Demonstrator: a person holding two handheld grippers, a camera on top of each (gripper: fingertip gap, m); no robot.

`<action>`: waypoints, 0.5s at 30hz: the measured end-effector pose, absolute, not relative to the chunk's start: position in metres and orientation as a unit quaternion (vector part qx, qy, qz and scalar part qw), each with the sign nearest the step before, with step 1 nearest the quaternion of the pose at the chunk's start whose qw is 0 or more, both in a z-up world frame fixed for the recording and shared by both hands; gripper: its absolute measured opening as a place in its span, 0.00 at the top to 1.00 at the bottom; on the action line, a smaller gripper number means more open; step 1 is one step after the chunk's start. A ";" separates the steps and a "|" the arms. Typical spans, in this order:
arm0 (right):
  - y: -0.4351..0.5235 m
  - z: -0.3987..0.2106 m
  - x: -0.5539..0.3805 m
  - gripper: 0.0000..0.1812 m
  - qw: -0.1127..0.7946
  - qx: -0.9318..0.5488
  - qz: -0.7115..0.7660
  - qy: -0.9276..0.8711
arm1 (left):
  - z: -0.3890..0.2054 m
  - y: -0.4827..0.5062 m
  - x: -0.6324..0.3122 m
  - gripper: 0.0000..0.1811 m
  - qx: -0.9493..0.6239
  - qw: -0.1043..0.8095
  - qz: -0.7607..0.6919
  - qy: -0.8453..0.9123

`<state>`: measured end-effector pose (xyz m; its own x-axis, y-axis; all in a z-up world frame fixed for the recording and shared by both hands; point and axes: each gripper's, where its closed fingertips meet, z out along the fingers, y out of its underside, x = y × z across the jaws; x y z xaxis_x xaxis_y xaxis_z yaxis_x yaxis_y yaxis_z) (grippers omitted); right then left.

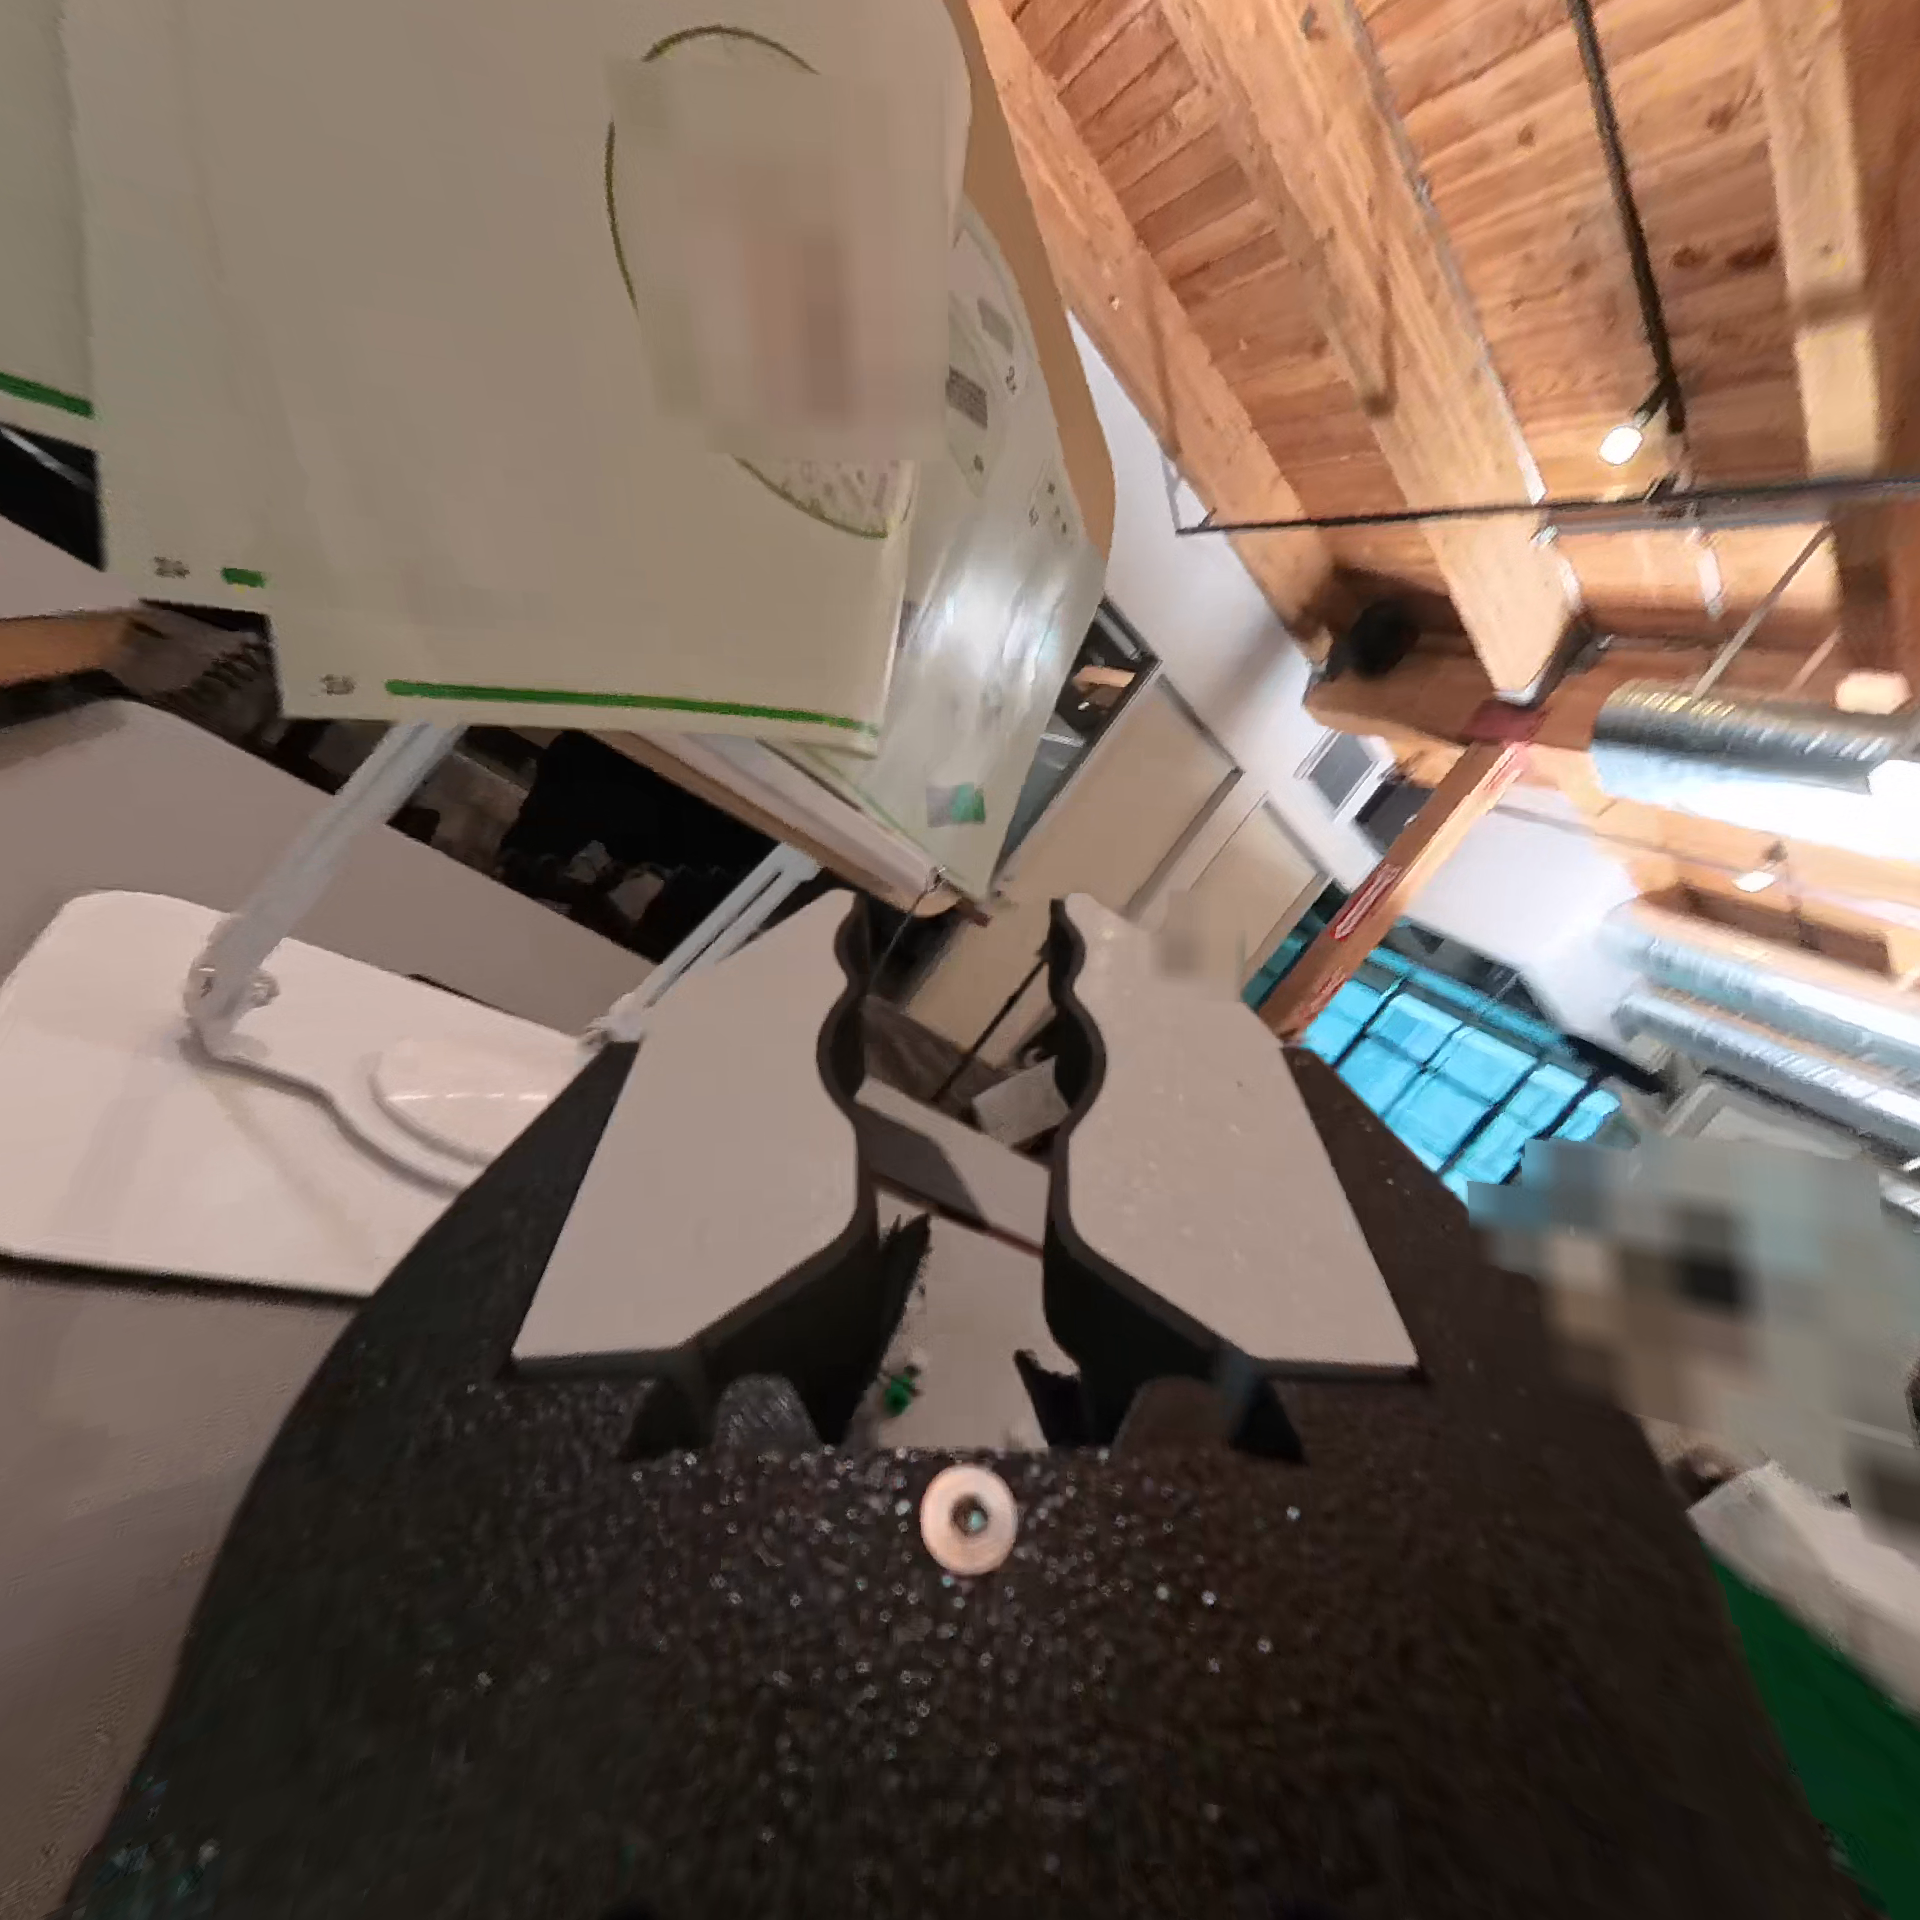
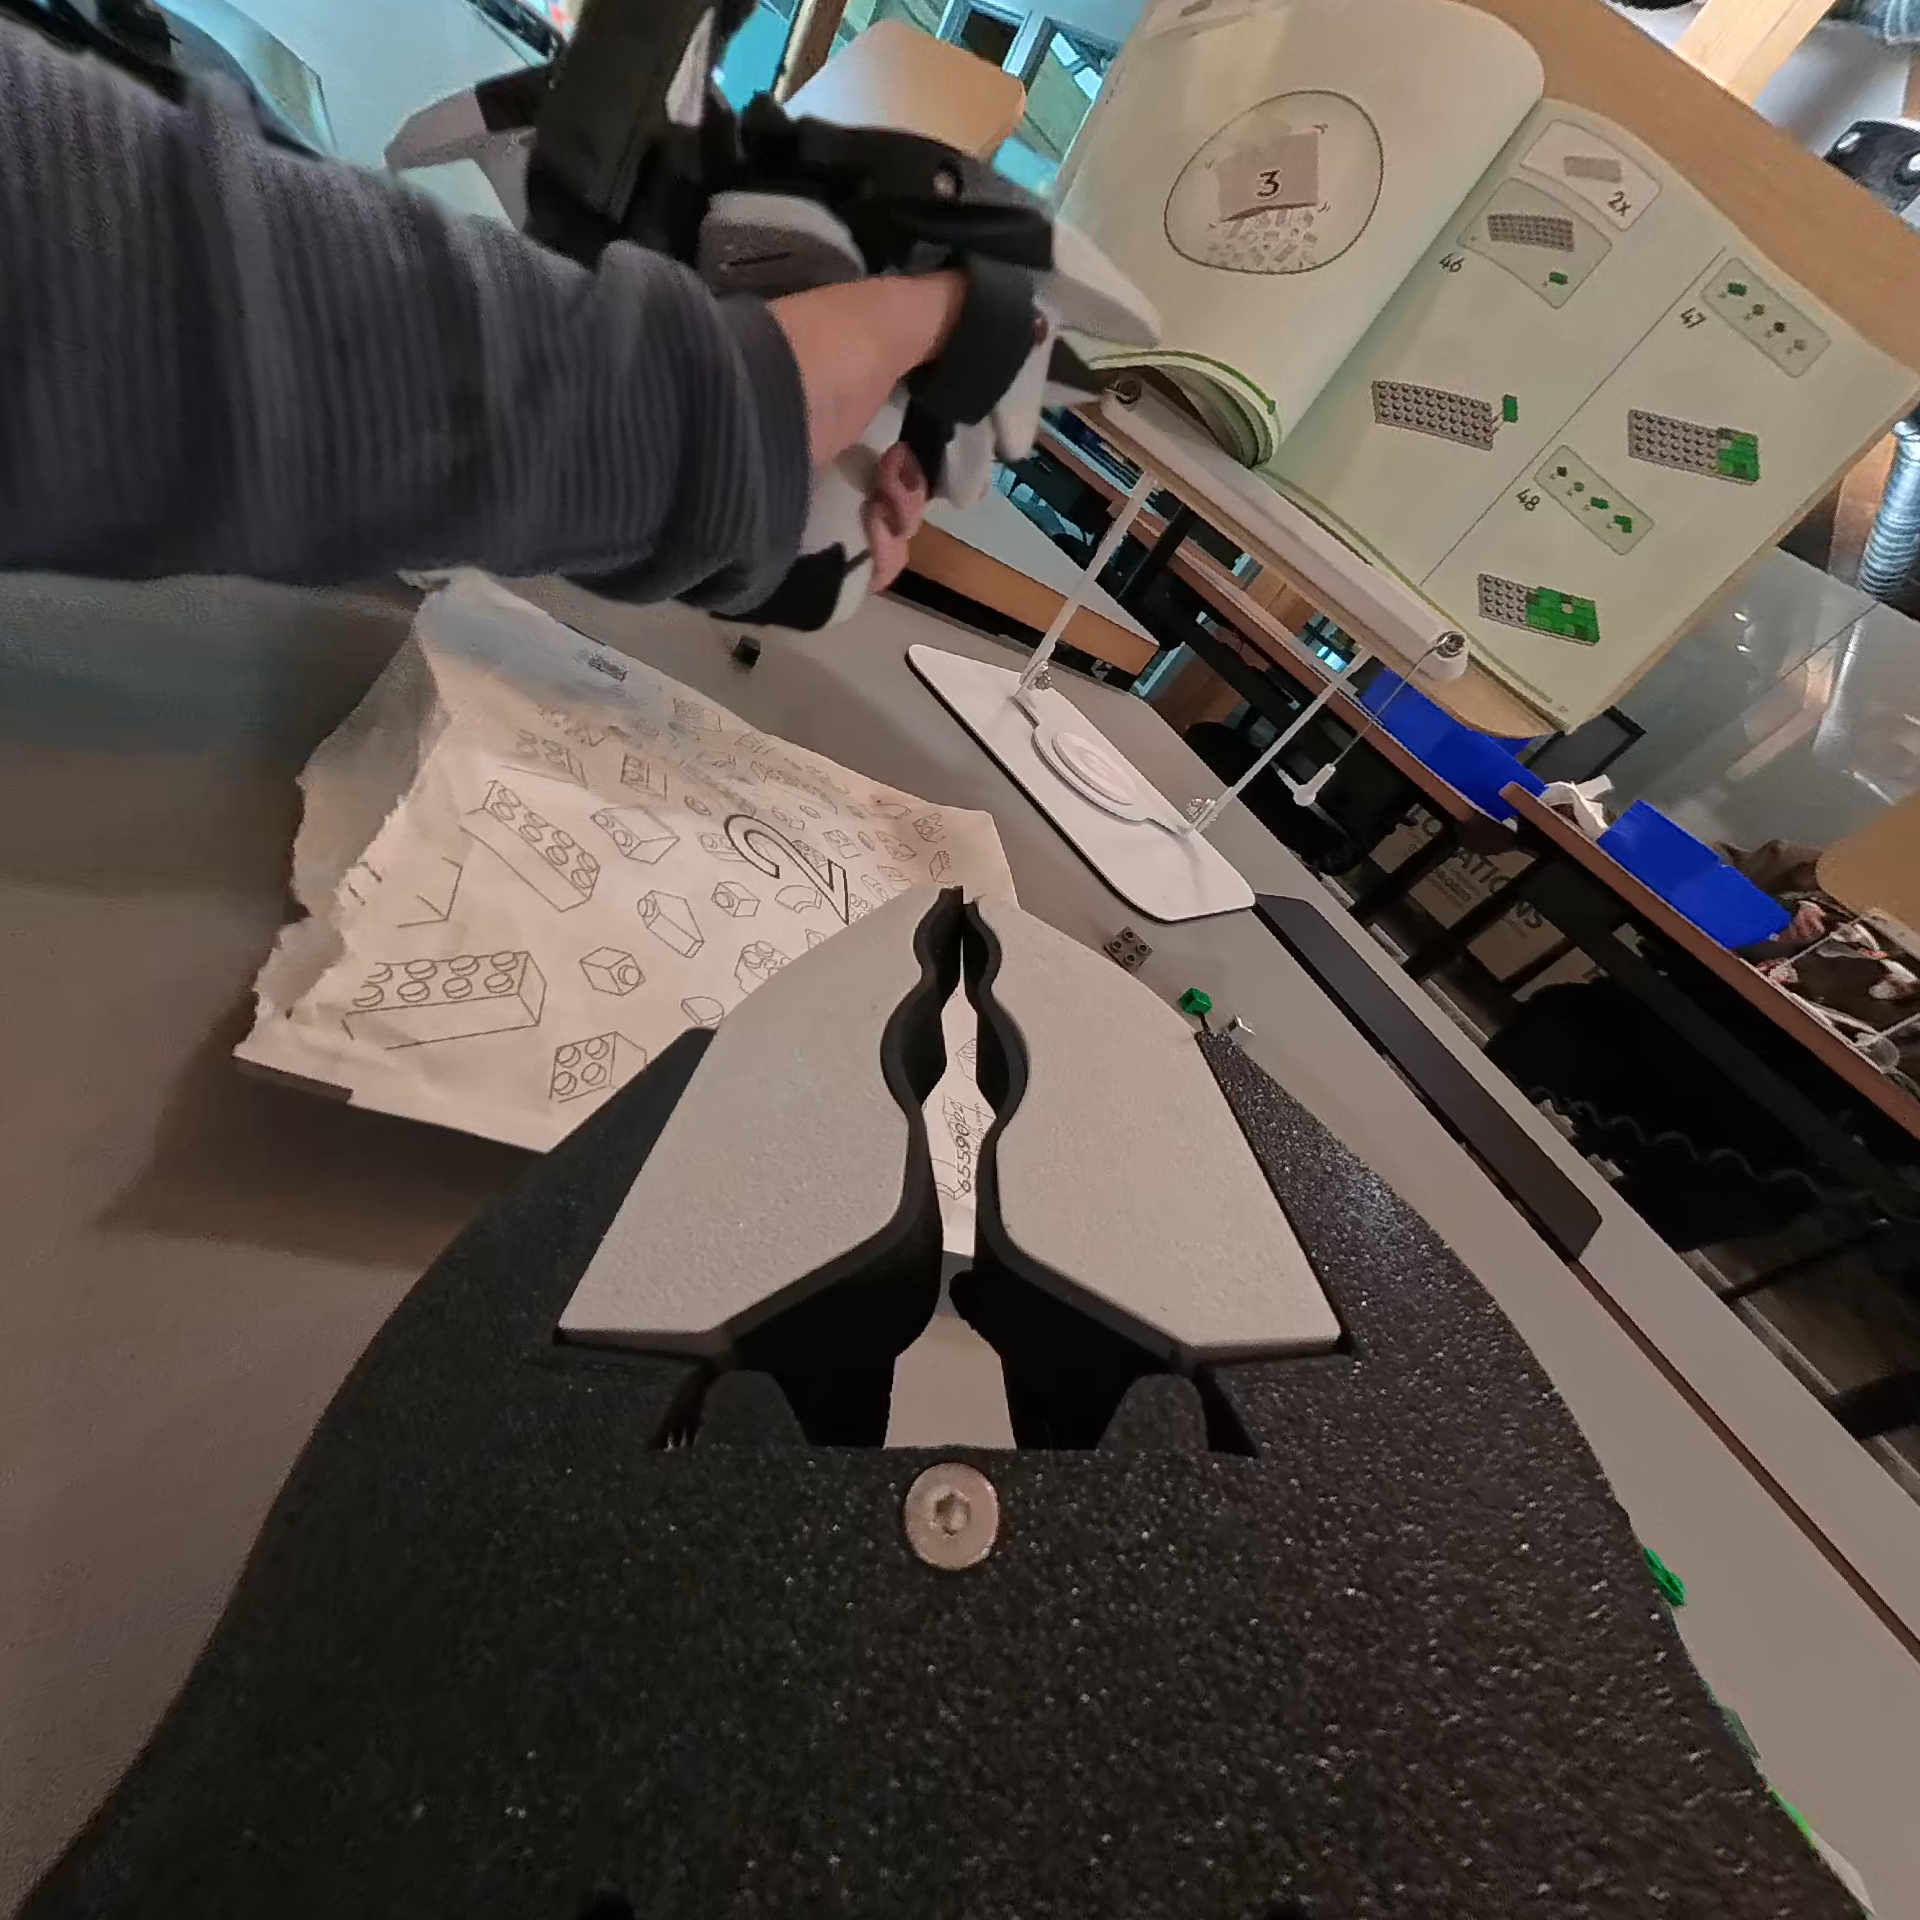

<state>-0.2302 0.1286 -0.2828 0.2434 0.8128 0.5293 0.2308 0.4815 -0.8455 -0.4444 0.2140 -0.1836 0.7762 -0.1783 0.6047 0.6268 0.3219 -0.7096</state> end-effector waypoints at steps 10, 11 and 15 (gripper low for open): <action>0.129 -0.282 -0.230 1.00 0.642 -0.456 0.232 -0.570 | -0.172 0.235 -0.488 0.78 -0.392 0.744 -0.401 -0.363; 0.129 -0.282 -0.230 1.00 0.642 -0.456 0.233 -0.570 | -0.174 0.236 -0.491 0.78 -0.383 0.742 -0.406 -0.372; 0.128 -0.282 -0.230 1.00 0.642 -0.456 0.233 -0.571 | -0.173 0.229 -0.495 0.80 -0.347 0.756 -0.409 -0.374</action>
